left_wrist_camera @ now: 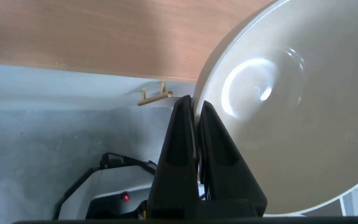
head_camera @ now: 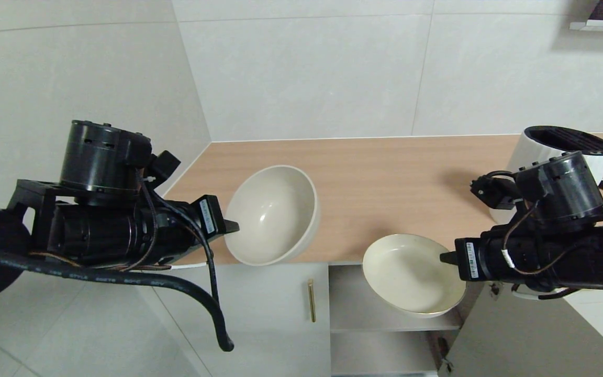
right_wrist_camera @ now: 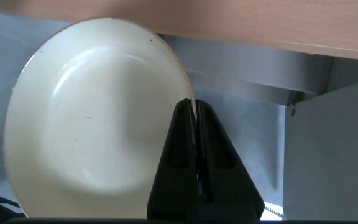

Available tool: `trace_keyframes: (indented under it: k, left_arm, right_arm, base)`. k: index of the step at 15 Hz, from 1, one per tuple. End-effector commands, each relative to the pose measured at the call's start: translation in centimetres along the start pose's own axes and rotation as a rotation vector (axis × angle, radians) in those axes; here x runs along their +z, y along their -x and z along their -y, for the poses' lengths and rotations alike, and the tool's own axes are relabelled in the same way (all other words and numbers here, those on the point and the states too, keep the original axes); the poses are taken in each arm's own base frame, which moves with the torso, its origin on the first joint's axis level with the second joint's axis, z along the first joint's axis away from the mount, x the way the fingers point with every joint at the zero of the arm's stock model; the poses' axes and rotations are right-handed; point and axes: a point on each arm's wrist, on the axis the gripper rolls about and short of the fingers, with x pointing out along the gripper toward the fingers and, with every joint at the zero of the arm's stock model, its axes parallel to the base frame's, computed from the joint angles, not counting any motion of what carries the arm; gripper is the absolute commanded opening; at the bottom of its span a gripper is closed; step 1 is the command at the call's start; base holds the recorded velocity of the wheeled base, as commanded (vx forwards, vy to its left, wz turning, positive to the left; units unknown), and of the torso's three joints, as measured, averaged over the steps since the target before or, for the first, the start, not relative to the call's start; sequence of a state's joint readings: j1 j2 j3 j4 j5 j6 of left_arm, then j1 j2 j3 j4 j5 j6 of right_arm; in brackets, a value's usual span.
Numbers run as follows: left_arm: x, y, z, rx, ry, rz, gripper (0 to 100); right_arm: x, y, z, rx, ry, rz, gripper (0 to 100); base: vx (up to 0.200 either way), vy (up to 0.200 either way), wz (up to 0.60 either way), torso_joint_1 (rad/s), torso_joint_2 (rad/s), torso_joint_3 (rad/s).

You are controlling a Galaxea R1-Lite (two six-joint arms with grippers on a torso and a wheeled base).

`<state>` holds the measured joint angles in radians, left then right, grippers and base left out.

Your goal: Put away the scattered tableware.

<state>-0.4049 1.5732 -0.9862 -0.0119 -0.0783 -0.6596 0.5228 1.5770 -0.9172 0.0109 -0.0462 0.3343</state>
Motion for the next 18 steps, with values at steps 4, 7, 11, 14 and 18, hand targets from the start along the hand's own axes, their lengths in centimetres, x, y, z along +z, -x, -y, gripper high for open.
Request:
trace_keyframes:
  k: [4,7,11,14,18]
  left_arm:
    - [-0.07,-0.18,-0.07,0.003,0.000,-0.006,0]
    - [-0.15,-0.39,-0.15,0.007,0.001,-0.012,0]
    - [-0.15,-0.39,-0.15,0.007,0.001,-0.012,0]
    - [-0.14,-0.39,-0.14,0.005,0.001,-0.012,0]
    - [-0.18,-0.49,-0.17,0.008,0.001,-0.015,0]
  right_arm:
    - [-0.06,-0.32,-0.01,-0.003,0.002,-0.009,0]
    - [-0.10,-0.46,0.00,-0.004,0.002,-0.013,0]
    - [-0.13,-0.56,0.01,-0.005,0.002,-0.016,0]
    - [-0.22,-0.85,0.03,-0.008,0.003,-0.024,0]
    - [-0.24,-0.94,0.03,-0.009,0.003,-0.026,0]
  base:
    - [0.000,0.000,0.00,-0.055,0.13,0.072]
    - [0.000,0.000,0.00,-0.196,0.45,0.253]
    - [0.000,0.000,0.00,-0.205,0.49,0.277]
    - [0.000,0.000,0.00,-0.194,0.48,0.287]
    - [0.000,0.000,0.00,-0.173,0.47,0.292]
